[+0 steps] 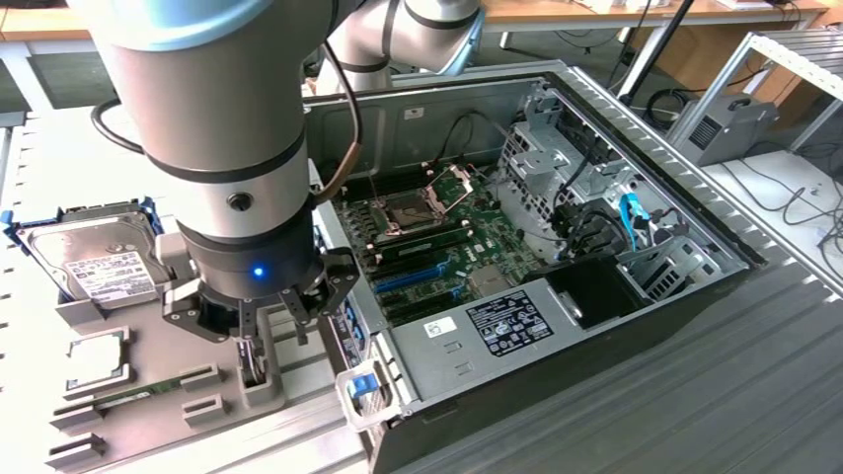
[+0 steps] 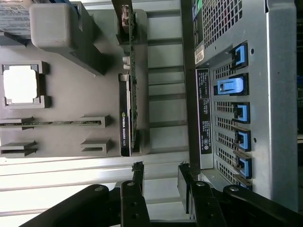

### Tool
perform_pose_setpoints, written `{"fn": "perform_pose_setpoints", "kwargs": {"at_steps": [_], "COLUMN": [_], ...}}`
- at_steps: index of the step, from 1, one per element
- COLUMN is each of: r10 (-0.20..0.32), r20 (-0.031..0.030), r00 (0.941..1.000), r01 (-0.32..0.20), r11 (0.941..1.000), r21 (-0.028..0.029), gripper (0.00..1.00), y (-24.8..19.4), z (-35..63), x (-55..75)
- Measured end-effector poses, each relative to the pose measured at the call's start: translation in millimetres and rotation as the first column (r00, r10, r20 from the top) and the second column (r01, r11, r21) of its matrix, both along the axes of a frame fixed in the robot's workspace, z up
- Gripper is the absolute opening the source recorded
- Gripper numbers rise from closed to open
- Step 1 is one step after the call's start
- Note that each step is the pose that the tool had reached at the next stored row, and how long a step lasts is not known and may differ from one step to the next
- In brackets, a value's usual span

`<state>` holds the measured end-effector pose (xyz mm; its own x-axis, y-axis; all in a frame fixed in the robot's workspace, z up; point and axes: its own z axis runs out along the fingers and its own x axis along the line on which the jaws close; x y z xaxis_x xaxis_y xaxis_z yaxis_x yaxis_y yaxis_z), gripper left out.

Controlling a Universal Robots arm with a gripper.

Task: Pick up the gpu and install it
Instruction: 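Pick up the gpu and move the gpu toward the slot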

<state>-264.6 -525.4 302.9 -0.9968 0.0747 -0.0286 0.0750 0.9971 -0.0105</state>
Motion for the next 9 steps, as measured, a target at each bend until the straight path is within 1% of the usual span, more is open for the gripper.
{"fn": "perform_pose_setpoints", "kwargs": {"at_steps": [9], "r10": [0.0], "r20": [0.0], "r00": [1.0], "r01": [0.0], "r11": [1.0], "r21": [-0.0021], "gripper": [0.42], "y": [0.0], "z": [-1.7], "x": [-0.1]}}
